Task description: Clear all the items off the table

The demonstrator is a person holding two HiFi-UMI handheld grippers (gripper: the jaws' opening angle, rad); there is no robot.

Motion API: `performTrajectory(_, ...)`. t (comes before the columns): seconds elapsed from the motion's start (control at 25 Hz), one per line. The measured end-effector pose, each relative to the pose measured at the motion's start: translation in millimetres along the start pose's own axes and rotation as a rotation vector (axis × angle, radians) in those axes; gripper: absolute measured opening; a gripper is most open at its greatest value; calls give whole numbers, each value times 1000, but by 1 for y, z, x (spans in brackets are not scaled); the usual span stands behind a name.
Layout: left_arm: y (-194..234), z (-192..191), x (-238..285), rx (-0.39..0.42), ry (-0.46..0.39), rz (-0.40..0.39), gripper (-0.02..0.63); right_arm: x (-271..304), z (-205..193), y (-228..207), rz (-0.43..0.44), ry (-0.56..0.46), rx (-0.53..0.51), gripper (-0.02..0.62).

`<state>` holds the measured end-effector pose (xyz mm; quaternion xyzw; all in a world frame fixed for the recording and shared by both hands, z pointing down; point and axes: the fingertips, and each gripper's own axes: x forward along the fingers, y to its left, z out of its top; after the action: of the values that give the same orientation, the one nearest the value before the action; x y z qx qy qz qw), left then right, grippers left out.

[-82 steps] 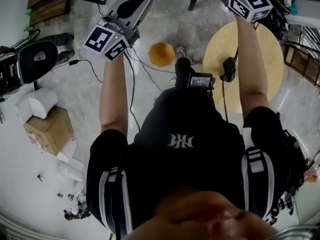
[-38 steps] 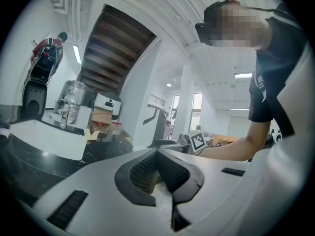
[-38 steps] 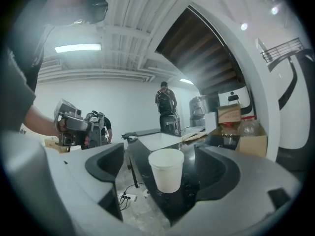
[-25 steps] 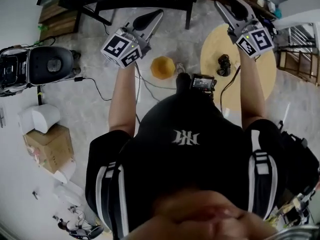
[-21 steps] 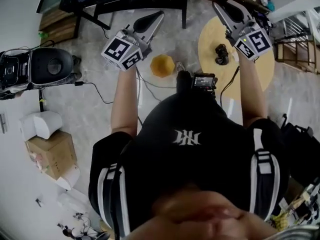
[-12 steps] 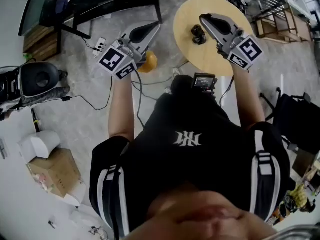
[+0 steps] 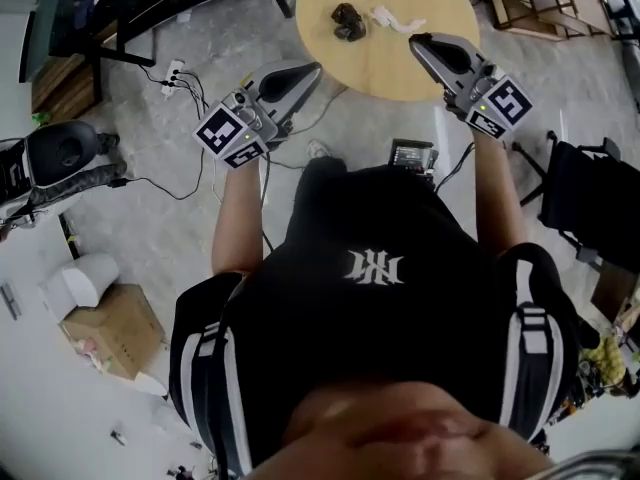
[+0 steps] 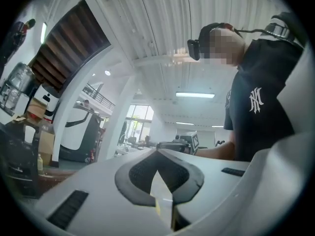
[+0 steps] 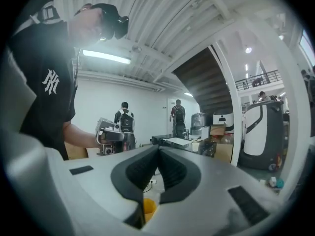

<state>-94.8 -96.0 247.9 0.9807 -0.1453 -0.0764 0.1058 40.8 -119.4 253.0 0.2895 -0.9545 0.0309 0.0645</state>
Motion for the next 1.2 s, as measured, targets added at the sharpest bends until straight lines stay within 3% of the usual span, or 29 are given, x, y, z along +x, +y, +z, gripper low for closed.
performTrajectory(0.12, -37, -21, 25, -19, 30, 20, 12, -47, -6, 8, 22, -20, 7, 0)
performTrajectory(0.32, -122, -66, 76, -132, 41, 16, 12, -137, -32, 39, 75, -42, 19, 0)
performTrajectory(0.48, -187, -83, 117, -112, 50, 34, 12, -201, -53, 62, 115, -55, 53, 0)
performTrajectory(0.68, -243, -89, 136, -79, 87, 27, 12, -241, -62, 77, 118, -72, 78, 0)
performTrajectory(0.84, -262, -81, 129, -80, 79, 6, 12, -244, -43, 84, 114, -115, 56, 0)
performTrajectory(1.08, -266, -75, 116, -120, 23, 5, 12, -235, -34, 102, 111, -91, 23, 0)
performTrajectory(1.2, -263, -62, 108, -81, -33, 36, 11, -233, -32, 102, 103, -103, -10, 0)
